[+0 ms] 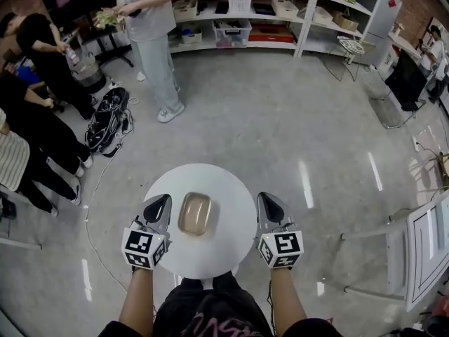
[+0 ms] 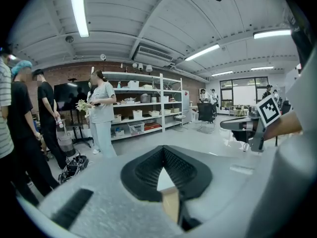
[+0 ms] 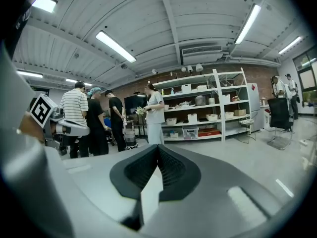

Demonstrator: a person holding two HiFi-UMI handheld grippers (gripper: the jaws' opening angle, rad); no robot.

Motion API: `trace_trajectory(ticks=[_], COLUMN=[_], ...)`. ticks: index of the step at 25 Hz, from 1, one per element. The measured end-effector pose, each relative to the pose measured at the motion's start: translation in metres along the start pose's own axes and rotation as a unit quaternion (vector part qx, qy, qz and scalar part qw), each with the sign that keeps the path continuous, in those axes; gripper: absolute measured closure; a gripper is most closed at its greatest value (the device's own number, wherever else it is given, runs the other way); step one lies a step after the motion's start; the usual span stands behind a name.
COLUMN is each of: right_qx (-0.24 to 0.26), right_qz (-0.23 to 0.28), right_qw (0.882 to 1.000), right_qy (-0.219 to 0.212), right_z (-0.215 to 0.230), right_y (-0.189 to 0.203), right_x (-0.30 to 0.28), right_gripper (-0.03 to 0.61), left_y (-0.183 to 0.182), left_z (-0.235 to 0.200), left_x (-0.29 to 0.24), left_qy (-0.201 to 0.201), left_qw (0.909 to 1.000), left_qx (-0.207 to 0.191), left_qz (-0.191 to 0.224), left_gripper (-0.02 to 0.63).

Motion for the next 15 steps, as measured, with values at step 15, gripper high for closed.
trace_trajectory(ticks=[15], right_qx=[0.008], right_qz=[-0.021], right_qw=[1.000], right_qy=[0.003], right_z=[-0.021], right_y=[0.008], right_x=[-0.043], right_gripper=[0.571], left_y=[0.010], left_z=[-0.039], left_x=[-0.024], left_qy=[0.004], left_qw=[0.9998], left_qx=[0.018], left_qz=[-0.007], left_gripper=[0.615])
Point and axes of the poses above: the fingertips, and each gripper's own axes: x backward along the fingers, z to its right, y out of its underside, the point moved 8 cm from there along x, backward along the fingers
